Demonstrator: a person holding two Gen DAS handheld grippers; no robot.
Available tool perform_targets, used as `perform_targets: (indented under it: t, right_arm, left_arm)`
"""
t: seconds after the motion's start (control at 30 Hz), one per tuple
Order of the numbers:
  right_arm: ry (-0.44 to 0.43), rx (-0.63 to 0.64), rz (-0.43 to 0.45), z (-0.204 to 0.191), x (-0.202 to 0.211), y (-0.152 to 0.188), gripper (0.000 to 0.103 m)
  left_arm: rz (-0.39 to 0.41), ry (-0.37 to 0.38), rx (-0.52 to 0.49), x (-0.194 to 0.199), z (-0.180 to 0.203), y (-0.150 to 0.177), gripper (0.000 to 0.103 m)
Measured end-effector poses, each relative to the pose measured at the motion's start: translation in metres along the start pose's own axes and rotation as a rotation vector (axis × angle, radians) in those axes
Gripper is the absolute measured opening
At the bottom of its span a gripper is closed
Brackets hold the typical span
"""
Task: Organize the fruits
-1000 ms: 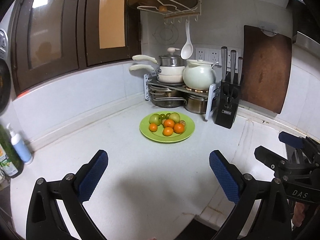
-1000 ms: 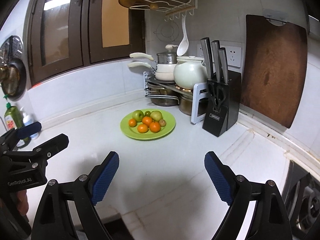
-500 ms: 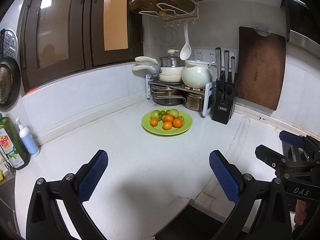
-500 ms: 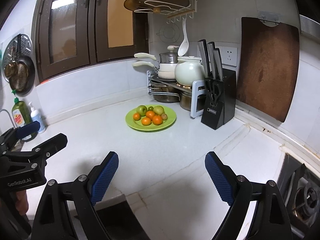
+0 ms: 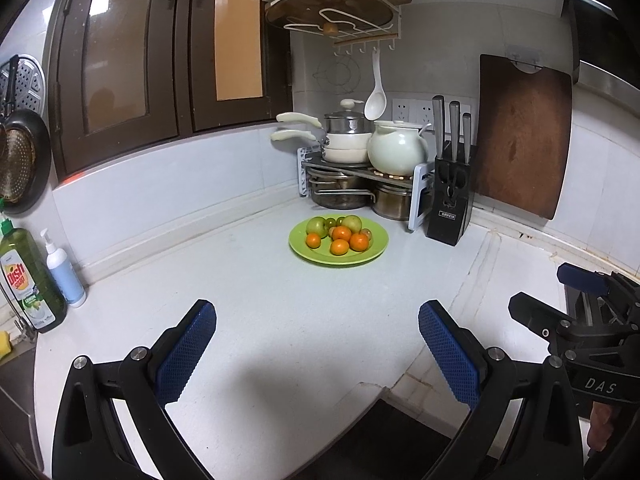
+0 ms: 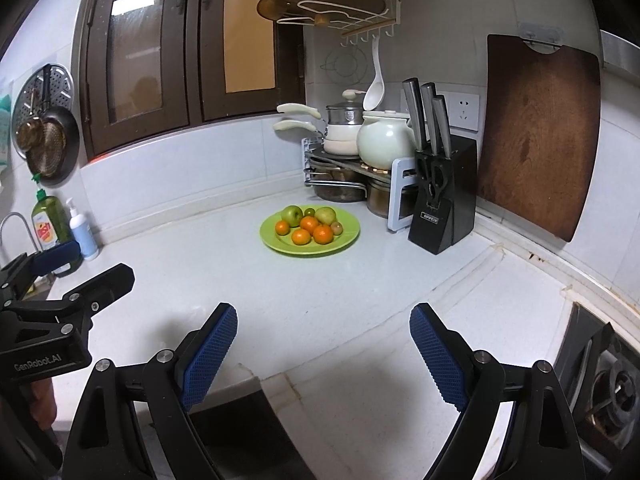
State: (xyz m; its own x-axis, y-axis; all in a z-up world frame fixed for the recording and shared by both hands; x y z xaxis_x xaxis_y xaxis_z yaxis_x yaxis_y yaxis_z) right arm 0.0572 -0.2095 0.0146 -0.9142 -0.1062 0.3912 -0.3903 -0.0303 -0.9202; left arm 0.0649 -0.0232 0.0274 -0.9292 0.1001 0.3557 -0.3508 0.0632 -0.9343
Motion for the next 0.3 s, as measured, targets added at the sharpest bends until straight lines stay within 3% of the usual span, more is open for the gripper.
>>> perform_targets:
  t: [0.3]
  right_arm:
    - [0.000, 0.004, 0.000, -0.0006, -0.0004, 0.0002, 0.089]
  left_arm:
    - [-0.004, -0.004, 0.004, 0.0003, -0.0046, 0.0002, 0.103]
Point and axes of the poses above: each gripper's, at about its wrist camera, not at the fingertips, and x roughly against the way its jaws point, z to its right, y to its underside, the point moved 4 cm from there along -x, roughly the way its jaws point, and after that the axes turned 8 degrees about z, right-handed, at the moved point
